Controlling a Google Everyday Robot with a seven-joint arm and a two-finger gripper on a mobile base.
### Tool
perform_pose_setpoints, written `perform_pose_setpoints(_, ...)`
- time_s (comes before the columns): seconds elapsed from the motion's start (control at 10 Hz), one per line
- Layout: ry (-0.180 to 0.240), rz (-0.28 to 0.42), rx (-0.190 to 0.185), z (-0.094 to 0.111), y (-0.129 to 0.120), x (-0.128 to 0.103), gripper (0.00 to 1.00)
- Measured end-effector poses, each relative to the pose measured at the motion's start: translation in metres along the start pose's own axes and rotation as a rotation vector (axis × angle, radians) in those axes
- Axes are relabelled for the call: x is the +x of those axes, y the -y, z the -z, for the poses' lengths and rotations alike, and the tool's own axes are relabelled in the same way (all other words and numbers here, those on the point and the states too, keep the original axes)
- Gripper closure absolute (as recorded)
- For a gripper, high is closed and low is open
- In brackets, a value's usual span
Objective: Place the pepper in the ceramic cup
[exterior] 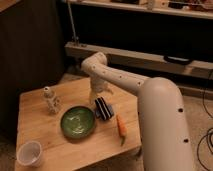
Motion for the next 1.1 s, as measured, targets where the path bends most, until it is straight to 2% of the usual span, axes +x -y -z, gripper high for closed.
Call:
perform_pose_setpoints(0.4, 0.000, 0.000, -0.001, 0.001, 0.000, 0.000, 0.20)
perform_pose_setpoints(0.6, -0.018, -0.043, 0.011, 0.001, -0.006, -0.003, 0.20)
perform_pose_setpoints(0.8, -0.061, -0.121, 0.049, -0.001, -0.022, -0.021, 0.20)
perform_pose_setpoints(1.1, -0.140, -0.208, 0.117, -0.005, -0.060, -0.071, 0.20)
